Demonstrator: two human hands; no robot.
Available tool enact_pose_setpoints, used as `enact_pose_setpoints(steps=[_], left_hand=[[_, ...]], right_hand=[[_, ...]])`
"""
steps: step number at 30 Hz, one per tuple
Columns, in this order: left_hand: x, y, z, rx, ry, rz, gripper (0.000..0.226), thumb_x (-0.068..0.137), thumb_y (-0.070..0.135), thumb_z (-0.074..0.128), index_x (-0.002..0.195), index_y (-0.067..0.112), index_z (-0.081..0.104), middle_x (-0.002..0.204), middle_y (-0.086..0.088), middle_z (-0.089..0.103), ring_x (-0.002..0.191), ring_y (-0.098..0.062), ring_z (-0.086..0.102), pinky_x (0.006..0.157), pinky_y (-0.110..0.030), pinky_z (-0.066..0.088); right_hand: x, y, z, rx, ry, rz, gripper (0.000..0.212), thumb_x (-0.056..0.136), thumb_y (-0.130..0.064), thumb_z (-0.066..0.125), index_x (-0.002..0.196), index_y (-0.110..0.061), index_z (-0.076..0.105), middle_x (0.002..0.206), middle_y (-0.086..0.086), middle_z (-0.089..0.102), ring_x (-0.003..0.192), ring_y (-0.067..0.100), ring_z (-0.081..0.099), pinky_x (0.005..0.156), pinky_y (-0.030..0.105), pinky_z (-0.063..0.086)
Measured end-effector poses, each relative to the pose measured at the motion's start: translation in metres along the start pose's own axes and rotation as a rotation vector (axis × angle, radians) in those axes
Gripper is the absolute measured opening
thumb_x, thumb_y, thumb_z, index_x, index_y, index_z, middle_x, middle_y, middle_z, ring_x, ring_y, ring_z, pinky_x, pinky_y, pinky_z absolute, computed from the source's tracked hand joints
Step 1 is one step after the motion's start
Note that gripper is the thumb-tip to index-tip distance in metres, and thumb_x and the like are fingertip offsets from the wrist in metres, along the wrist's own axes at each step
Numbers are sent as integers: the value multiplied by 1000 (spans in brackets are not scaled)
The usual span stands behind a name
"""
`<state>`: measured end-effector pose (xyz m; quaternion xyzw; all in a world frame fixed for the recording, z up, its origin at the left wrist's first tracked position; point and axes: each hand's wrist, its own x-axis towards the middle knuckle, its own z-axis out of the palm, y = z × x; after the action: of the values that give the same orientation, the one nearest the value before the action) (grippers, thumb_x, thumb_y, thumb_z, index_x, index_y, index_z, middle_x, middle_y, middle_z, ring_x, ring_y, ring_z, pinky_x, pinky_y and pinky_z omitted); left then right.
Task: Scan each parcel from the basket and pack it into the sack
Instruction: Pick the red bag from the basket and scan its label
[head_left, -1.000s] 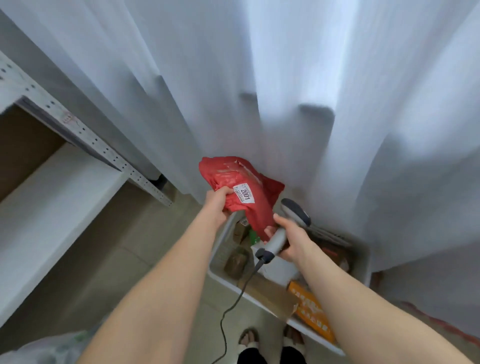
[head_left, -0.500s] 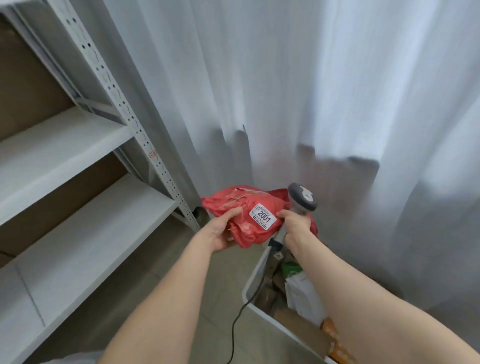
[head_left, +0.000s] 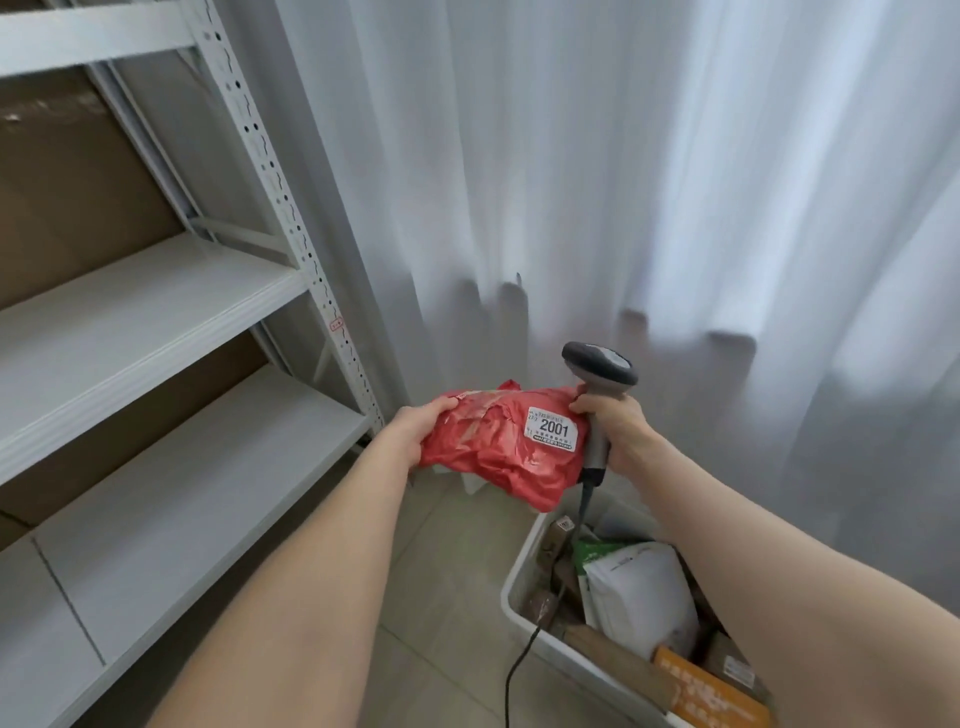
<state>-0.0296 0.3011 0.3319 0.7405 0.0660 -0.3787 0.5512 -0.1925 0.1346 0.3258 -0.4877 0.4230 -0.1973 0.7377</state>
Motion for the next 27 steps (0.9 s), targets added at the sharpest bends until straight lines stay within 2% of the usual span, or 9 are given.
enact_pose_setpoints(steps=[2, 4, 10, 12, 14, 17, 22, 24, 27], left_hand=[[-10, 19, 7, -178, -56, 32, 8, 89, 20, 61, 88, 12, 64, 59, -4, 67, 42, -15, 62, 39, -23, 51], [-22, 39, 15, -391, -142, 42, 17, 93, 13, 53, 79, 9, 61, 53, -4, 64, 45, -13, 62, 42, -23, 54], [-56, 75, 28, -554, -176, 136, 30, 91, 3, 26, 83, 2, 54, 79, -11, 65, 72, -24, 65, 75, -35, 56], [-60, 82, 29, -519, -139, 161, 30, 90, -5, 24, 85, 3, 53, 90, -11, 65, 75, -24, 65, 72, -35, 57], [-63, 87, 33, -404, -79, 194, 24, 92, -9, 34, 92, 3, 55, 90, -10, 66, 68, -20, 65, 60, -31, 59], [-62, 90, 37, -177, 109, 285, 16, 90, 5, 59, 105, 6, 63, 76, -3, 65, 54, -12, 57, 46, -24, 50], [-47, 90, 29, -123, 271, 366, 38, 86, 24, 68, 120, 8, 63, 115, -10, 65, 102, -29, 62, 91, -37, 50], [-44, 87, 30, -89, 286, 368, 47, 89, 35, 64, 125, 7, 58, 119, -9, 62, 108, -31, 59, 90, -36, 47], [-40, 83, 34, -143, 286, 359, 52, 93, 40, 54, 132, 5, 51, 119, -8, 61, 102, -28, 60, 89, -35, 49]], right_hand=[[-2, -8, -7, 126, -16, 89, 15, 83, 1, 64, 94, -9, 62, 76, 9, 64, 65, 23, 62, 64, 34, 56], [-5, -15, -13, 239, -39, 143, 14, 84, -4, 64, 97, -8, 60, 75, 8, 62, 64, 21, 60, 62, 33, 54], [-21, -46, -23, 463, -189, 215, 9, 89, -7, 49, 93, -6, 58, 87, 10, 66, 64, 17, 56, 45, 19, 48], [-22, -58, -22, 363, -170, 187, 17, 85, 1, 52, 100, -3, 58, 87, 11, 65, 64, 16, 56, 44, 21, 47], [-24, -66, -18, 254, -111, 155, 23, 84, 2, 59, 107, -3, 58, 92, 13, 65, 62, 16, 56, 46, 23, 46], [-27, -74, -15, 242, -100, 163, 12, 89, -8, 59, 101, -5, 58, 76, 10, 63, 47, 12, 52, 42, 20, 44], [-25, -78, -22, 220, -129, 205, 16, 90, -18, 60, 78, -9, 54, 56, 4, 56, 41, 9, 49, 40, 18, 44], [-25, -78, -24, 210, -152, 223, 20, 91, -20, 59, 75, -10, 53, 50, 2, 54, 38, 9, 48, 40, 17, 44], [-25, -80, -25, 192, -176, 243, 17, 91, -21, 61, 79, -11, 55, 51, 2, 57, 38, 10, 51, 42, 17, 47]])
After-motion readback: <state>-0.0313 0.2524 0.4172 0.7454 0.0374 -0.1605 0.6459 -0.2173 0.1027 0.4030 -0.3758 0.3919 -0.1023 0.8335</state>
